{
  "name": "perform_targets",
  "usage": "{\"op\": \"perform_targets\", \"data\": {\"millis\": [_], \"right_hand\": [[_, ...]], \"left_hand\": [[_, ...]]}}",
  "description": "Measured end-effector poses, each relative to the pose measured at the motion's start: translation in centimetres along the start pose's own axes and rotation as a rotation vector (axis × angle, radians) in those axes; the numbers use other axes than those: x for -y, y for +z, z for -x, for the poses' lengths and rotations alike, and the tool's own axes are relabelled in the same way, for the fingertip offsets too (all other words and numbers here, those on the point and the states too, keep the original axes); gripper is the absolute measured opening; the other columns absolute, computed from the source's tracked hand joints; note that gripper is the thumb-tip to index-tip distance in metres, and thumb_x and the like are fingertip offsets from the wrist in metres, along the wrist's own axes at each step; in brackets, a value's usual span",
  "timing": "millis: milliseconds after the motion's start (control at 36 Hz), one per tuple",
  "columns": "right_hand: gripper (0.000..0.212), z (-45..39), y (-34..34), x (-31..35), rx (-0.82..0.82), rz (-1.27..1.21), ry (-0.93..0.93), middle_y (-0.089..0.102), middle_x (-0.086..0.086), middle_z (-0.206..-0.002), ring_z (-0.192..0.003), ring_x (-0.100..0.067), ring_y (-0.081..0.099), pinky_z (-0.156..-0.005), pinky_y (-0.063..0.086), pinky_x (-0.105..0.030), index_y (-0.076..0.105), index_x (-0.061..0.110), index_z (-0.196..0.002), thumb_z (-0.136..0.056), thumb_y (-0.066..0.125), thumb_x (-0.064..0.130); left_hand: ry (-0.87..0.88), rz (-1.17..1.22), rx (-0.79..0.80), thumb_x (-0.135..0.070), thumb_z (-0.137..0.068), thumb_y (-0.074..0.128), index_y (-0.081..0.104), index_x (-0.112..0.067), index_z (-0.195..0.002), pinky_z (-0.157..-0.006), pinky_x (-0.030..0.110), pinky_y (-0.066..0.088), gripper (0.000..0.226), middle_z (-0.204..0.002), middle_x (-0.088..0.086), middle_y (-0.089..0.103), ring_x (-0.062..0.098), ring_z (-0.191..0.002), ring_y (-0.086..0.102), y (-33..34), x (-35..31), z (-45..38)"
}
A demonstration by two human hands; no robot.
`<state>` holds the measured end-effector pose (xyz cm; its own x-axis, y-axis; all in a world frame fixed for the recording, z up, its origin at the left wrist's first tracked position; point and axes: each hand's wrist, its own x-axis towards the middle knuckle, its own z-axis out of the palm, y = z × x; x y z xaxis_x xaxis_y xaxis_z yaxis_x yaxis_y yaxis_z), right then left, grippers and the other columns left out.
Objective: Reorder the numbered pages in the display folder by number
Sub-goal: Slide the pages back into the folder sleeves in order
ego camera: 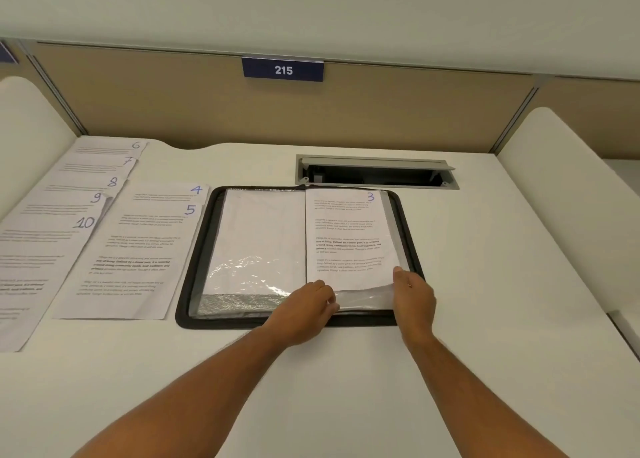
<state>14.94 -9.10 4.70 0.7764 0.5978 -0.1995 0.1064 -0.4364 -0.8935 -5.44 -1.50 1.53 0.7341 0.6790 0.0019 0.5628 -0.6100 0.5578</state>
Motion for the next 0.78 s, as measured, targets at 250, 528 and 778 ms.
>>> {"op": "perform_targets", "data": {"millis": [250, 528, 778], "right_hand": [[0.010, 2.1, 2.2, 4.5, -0.171, -0.040, -0.206, 0.066, 0.009, -0.095, -0.088, -0.007, 0.063, -0.079, 0.053, -0.026, 0.064, 0.022, -0.099, -0.098, 0.065, 0.013], [0.025, 8.7, 9.3, 9.4, 0.000, -0.038, -0.563, 0.063, 0.009, -0.115, -0.101, -0.008, 0.065, -0.081, 0.059, -0.020, 0.055, 0.023, -0.121, -0.100, 0.065, 0.015], [0.024, 13.4, 16.0, 10.0, 0.176, 0.055, -0.646, 0.063, 0.018, -0.114, -0.100, -0.002, 0.064, -0.083, 0.052, -0.007, 0.061, 0.022, -0.127, -0.103, 0.061, 0.023]], "left_hand": [[-0.241, 0.337, -0.139, -0.035, -0.103, 0.052, 0.063, -0.018, -0.094, -0.078, 0.032, 0.053, 0.022, -0.094, -0.004, 0.064, 0.011, -0.085, 0.060, -3.9, 0.2, -0.3], [-0.387, 0.657, -0.293, -0.049, -0.107, 0.038, 0.069, -0.022, -0.097, -0.079, 0.026, 0.054, 0.042, -0.090, -0.004, 0.071, 0.011, -0.085, 0.067, -8.4, 3.7, 0.4], [-0.486, 0.888, -0.368, -0.055, -0.107, 0.024, 0.072, -0.013, -0.097, -0.089, 0.040, 0.059, 0.064, -0.089, 0.006, 0.075, 0.023, -0.090, 0.072, -10.6, 7.7, 2.9]]}}
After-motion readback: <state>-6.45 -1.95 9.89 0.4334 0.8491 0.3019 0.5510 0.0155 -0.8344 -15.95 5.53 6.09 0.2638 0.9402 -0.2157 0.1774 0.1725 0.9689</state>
